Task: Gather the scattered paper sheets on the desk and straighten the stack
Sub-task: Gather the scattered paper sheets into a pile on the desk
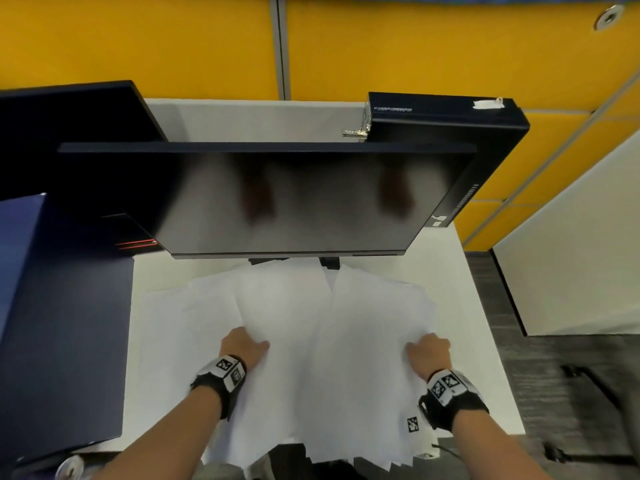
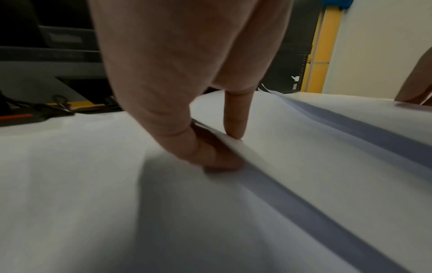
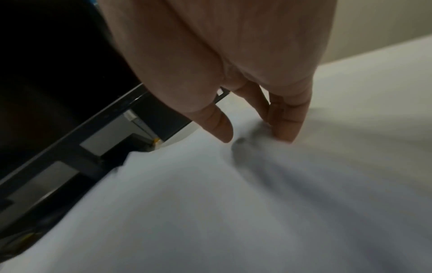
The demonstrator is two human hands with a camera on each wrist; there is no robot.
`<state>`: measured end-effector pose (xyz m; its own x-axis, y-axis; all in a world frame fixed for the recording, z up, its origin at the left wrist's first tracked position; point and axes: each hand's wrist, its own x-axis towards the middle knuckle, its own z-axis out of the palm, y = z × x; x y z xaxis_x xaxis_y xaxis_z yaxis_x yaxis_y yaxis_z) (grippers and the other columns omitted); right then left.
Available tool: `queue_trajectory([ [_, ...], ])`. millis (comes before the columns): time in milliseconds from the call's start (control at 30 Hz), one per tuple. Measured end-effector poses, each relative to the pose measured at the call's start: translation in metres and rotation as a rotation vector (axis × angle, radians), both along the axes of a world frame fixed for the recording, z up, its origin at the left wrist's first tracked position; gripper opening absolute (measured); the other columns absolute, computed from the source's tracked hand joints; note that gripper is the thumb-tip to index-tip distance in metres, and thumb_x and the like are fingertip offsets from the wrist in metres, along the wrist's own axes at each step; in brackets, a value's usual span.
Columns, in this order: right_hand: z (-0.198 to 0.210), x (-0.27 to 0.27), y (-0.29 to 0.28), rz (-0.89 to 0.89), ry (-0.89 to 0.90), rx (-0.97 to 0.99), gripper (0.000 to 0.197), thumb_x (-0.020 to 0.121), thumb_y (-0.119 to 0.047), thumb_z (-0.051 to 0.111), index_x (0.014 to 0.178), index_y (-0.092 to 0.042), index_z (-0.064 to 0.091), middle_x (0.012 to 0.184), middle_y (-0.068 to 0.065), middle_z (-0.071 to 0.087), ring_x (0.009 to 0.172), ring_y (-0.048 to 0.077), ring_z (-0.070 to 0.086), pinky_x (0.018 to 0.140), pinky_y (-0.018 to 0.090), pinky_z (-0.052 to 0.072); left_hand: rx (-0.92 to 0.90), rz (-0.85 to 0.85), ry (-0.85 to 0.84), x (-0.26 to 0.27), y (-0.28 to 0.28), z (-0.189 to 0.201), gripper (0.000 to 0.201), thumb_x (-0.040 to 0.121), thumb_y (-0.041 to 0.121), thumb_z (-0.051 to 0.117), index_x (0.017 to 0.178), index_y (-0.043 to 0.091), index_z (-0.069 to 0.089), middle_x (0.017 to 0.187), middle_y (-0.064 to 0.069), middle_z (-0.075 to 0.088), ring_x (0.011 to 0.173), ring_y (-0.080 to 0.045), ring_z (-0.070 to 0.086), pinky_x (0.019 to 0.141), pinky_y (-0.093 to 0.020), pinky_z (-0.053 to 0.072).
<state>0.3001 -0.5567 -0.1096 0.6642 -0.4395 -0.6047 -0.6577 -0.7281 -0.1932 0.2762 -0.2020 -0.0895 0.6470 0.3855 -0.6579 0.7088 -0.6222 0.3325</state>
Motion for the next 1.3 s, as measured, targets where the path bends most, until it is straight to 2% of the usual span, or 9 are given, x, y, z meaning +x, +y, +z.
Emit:
queue_trajectory([
  [133,0.004,-0.010,0.024,0.024,-0.045,0.186,0.051,0.084,-0.025,0.056,0.127,0.003,0.055,0.128,0.021,0.056,0.108,0.035,0.060,0.091,0.034,0.050,-0.106,-0.013,-0.010,-0.003,-0.012,-0.004,0.045,0.090,0.041,0.063,0.117,0.006,0.066,0.118,-0.009,0.069,0.114,-0.031,0.064,0.089,-0.028,0.048],
  [267,0.016,0.009,-0.010,-0.164,-0.128,0.190,0.058,0.091,-0.026,0.059,0.141,0.002,0.046,0.143,0.022,0.047,0.129,0.035,0.049,0.103,0.033,0.039,-0.095,0.124,-0.059,0.012,0.022,-0.013,0.050,0.081,0.058,0.066,0.103,0.014,0.071,0.094,-0.004,0.077,0.099,-0.027,0.071,0.092,-0.033,0.052],
  [467,0.016,0.069,-0.018,-0.132,-0.201,0.077,0.045,0.101,-0.021,0.034,0.115,0.008,0.066,0.125,0.023,0.063,0.117,0.035,0.058,0.098,0.033,0.040,-0.026,0.092,-0.179,0.053,0.013,0.000,0.027,0.093,0.034,0.063,0.089,0.009,0.074,0.096,-0.009,0.072,0.105,-0.033,0.066,0.091,-0.029,0.048],
  [600,0.005,0.088,0.026,0.023,-0.216,0.177,0.036,0.096,-0.015,0.043,0.111,0.008,0.068,0.119,0.021,0.066,0.112,0.036,0.060,0.092,0.033,0.044,-0.098,0.082,-0.212,0.066,-0.019,-0.007,0.030,0.090,0.032,0.068,0.103,0.007,0.075,0.108,-0.010,0.076,0.107,-0.030,0.068,0.098,-0.029,0.049],
  [700,0.016,0.079,0.039,0.045,-0.259,0.304,0.022,0.088,-0.023,0.051,0.087,-0.008,0.066,0.094,0.008,0.064,0.097,0.028,0.058,0.083,0.031,0.040,-0.160,0.135,-0.290,0.062,-0.026,-0.004,0.029,0.090,0.035,0.068,0.111,0.015,0.073,0.109,-0.005,0.075,0.106,-0.027,0.068,0.095,-0.026,0.049],
  [867,0.013,0.034,-0.007,-0.075,-0.169,0.231,0.060,0.092,-0.039,0.057,0.134,0.003,0.054,0.137,0.020,0.055,0.126,0.036,0.052,0.106,0.037,0.038,-0.097,0.029,-0.139,0.010,0.000,0.011,0.047,0.086,0.061,0.059,0.109,0.021,0.067,0.104,0.003,0.071,0.106,-0.021,0.066,0.096,-0.031,0.049],
  [967,-0.015,-0.001,-0.014,0.023,-0.091,0.136,0.071,0.080,-0.059,0.059,0.124,-0.004,0.056,0.122,0.023,0.059,0.107,0.038,0.059,0.094,0.043,0.049,-0.105,-0.181,0.037,-0.024,-0.005,0.005,0.049,0.083,0.069,0.053,0.076,0.021,0.061,0.079,0.006,0.069,0.082,-0.020,0.069,0.082,-0.031,0.053],
  [1133,-0.021,-0.022,0.032,0.186,-0.113,0.169,0.052,0.083,-0.044,0.065,0.113,-0.002,0.058,0.114,0.023,0.056,0.101,0.037,0.059,0.091,0.039,0.050,-0.098,-0.259,-0.056,-0.032,-0.037,-0.012,0.020,0.093,0.038,0.058,0.083,0.021,0.065,0.099,-0.002,0.074,0.099,-0.022,0.068,0.082,-0.025,0.051],
  [1300,-0.008,-0.021,0.026,0.078,-0.129,0.219,0.046,0.086,-0.028,0.068,0.124,-0.005,0.058,0.122,0.023,0.061,0.105,0.035,0.061,0.093,0.035,0.046,-0.106,-0.136,-0.117,-0.040,-0.014,-0.005,0.021,0.087,0.041,0.063,0.092,0.023,0.072,0.100,0.005,0.072,0.096,-0.017,0.067,0.084,-0.024,0.052],
])
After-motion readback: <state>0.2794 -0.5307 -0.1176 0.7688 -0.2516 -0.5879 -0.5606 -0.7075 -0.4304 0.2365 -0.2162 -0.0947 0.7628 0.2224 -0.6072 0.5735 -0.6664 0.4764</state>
